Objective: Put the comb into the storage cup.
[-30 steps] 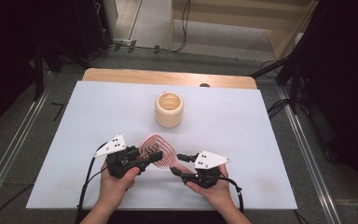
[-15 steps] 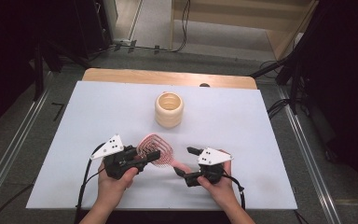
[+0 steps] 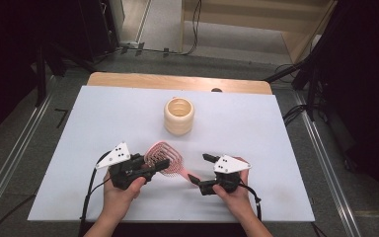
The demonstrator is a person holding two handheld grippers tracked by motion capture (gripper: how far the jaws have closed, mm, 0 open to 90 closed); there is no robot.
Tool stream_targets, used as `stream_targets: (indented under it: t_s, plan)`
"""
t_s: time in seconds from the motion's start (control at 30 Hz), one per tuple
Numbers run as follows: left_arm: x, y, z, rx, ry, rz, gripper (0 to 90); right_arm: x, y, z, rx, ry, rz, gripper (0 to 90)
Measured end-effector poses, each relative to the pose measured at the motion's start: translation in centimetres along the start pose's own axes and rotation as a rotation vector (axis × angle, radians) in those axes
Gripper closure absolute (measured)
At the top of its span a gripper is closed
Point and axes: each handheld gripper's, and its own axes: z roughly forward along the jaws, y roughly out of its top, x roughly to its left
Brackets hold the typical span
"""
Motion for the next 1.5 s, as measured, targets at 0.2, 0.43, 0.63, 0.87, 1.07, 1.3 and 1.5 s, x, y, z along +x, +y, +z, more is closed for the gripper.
stream_targets:
  t_s: [0.2,0.43,0.63,0.87,1.07,1.3,1.5]
  plan:
    - [0.07,-0.01,-0.01,0.000,-0.001,-0.002,63.9,-0.10,-0.10,-0.08,0.006,0.003,-0.005,14.3]
    - [0.21,-0.08,-0.06,-0.002,-0.005,-0.005,63.8,-0.12,-0.23,0.27,0.036,0.001,-0.004,12.2]
    - [0.29,-0.13,-0.09,-0.005,-0.009,-0.006,63.8,0.01,-0.22,0.29,0.019,0.013,-0.005,12.3]
    - [0.34,-0.10,-0.17,-0.002,-0.004,-0.008,63.9,-0.36,-0.46,0.10,0.005,0.002,0.004,12.3]
    - [0.29,-0.01,-0.23,-0.006,0.001,-0.007,63.9,-0.56,-0.60,0.08,-0.003,-0.001,0.008,12.3]
    - [0.21,0.17,-0.43,-0.004,0.010,0.002,64.1,-0.44,-0.73,0.34,0.003,0.006,0.003,12.3]
    - [0.07,0.45,-0.56,-0.005,0.011,0.008,64.2,-0.47,-0.78,0.38,0.002,0.008,0.003,12.3]
